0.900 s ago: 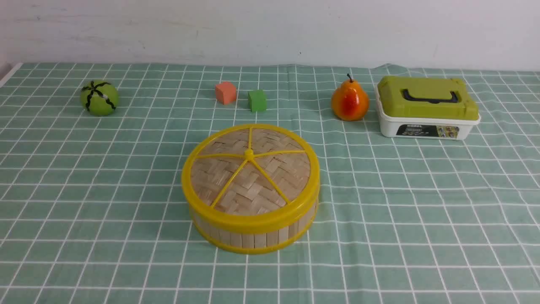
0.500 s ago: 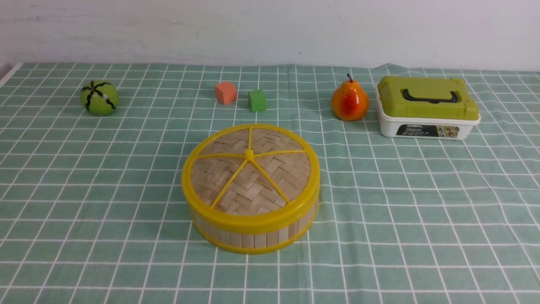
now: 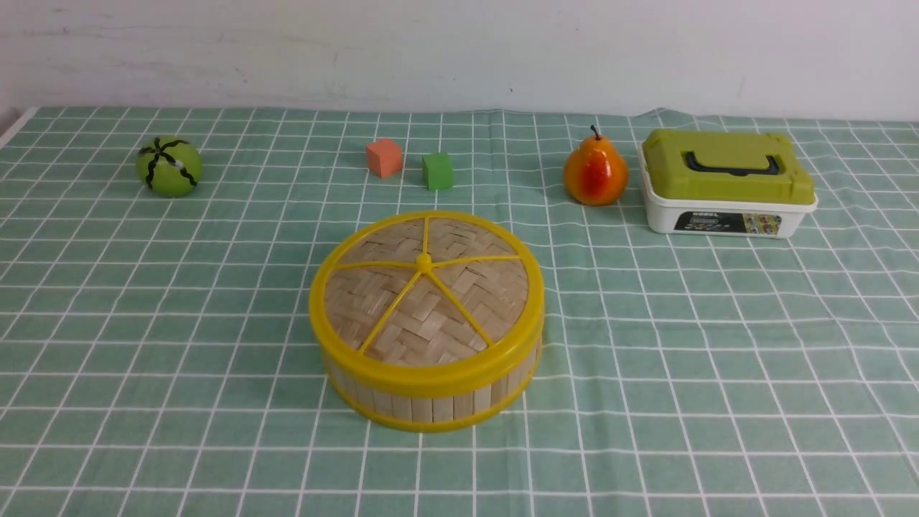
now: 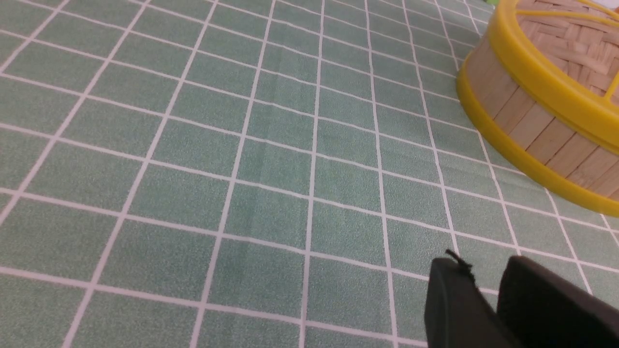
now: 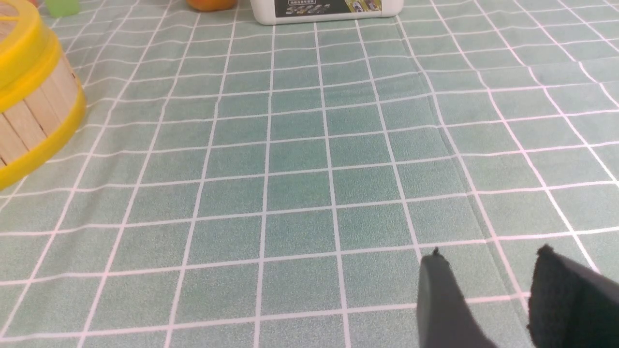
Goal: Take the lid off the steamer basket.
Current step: Use the left arm to lift the lid of the steamer
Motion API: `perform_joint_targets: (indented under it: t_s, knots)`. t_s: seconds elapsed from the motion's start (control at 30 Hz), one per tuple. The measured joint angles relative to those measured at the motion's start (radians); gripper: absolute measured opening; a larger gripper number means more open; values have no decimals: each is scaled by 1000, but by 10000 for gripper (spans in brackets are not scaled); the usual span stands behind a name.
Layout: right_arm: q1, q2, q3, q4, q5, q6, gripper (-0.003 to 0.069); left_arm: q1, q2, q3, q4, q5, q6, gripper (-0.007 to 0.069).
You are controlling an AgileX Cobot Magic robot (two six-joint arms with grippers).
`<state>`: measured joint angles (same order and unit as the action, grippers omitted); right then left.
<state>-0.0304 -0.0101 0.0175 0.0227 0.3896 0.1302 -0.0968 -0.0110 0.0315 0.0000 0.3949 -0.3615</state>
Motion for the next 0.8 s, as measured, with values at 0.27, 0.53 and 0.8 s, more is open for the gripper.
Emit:
perform_joint_targets:
  t_s: [0.27,0.53,0.8]
  knots:
    - [0,0,0,0,0,0,242,0,0,0,-251,-87,-151,148]
    - [0,0,0,0,0,0,242,0,0,0,-793,-219,-369,155]
    - [0,0,0,0,0,0,242,0,0,-14,-891,-301,-361,144]
